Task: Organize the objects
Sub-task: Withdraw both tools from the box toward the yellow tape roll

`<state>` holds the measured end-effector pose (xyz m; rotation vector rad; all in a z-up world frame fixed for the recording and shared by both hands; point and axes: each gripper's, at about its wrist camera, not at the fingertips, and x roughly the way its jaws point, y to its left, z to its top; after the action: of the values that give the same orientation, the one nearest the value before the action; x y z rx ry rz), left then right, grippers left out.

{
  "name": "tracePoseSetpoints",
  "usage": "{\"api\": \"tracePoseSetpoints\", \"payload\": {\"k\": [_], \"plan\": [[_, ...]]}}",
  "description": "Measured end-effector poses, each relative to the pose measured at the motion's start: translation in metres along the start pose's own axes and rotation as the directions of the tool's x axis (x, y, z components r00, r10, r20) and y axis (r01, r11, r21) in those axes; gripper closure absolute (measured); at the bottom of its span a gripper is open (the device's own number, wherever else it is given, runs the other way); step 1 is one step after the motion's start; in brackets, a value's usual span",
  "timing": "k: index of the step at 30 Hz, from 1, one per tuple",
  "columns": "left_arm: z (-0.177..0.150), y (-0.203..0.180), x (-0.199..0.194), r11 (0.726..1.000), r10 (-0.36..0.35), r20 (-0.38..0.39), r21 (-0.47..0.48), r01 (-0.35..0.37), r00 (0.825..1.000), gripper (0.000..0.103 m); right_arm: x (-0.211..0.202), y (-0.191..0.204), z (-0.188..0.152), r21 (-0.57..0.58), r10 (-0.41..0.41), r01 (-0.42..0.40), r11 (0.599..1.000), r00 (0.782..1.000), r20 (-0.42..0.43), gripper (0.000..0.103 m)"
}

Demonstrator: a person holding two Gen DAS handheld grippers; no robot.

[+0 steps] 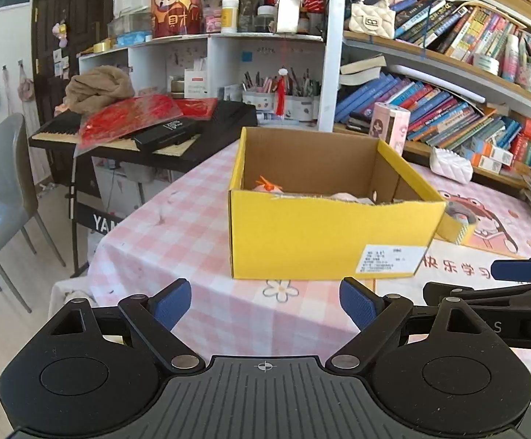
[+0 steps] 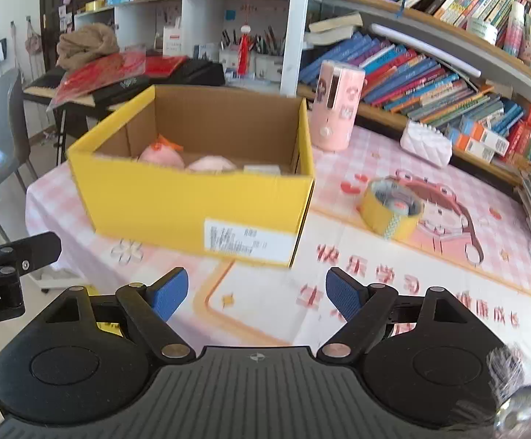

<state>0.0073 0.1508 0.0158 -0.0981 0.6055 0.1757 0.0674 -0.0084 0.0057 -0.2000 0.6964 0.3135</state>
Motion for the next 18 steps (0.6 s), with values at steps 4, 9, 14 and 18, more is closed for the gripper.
{"api": "tracePoseSetpoints", "payload": {"k": [4, 9, 14, 18], "plan": [[-0.008, -0.001, -0.007, 1.0, -0.011, -0.011, 0.004, 0.011, 1.0, 0.013, -0.012, 0.003, -0.014, 0.016, -0.01, 0.01, 1.0, 1.0, 0.001, 0.021], [-0.02, -0.007, -0.011, 0.999, -0.047, -0.044, 0.02, 0.048, 0.998, 0.013, -0.021, 0.0, -0.03, 0.038, -0.032, 0.033, 0.999, 0.999, -0.027, 0.021], [-0.028, -0.016, -0.012, 0.995, -0.084, -0.073, 0.042, 0.088, 0.994, 0.013, -0.03, -0.008, -0.047, 0.066, -0.055, 0.059, 0.996, 0.997, -0.053, 0.021], [-0.032, -0.027, -0.011, 0.99, -0.113, -0.096, 0.075, 0.12, 0.989, 0.013, -0.035, -0.017, -0.058, 0.096, -0.078, 0.085, 0.992, 0.995, -0.07, 0.021]]}}
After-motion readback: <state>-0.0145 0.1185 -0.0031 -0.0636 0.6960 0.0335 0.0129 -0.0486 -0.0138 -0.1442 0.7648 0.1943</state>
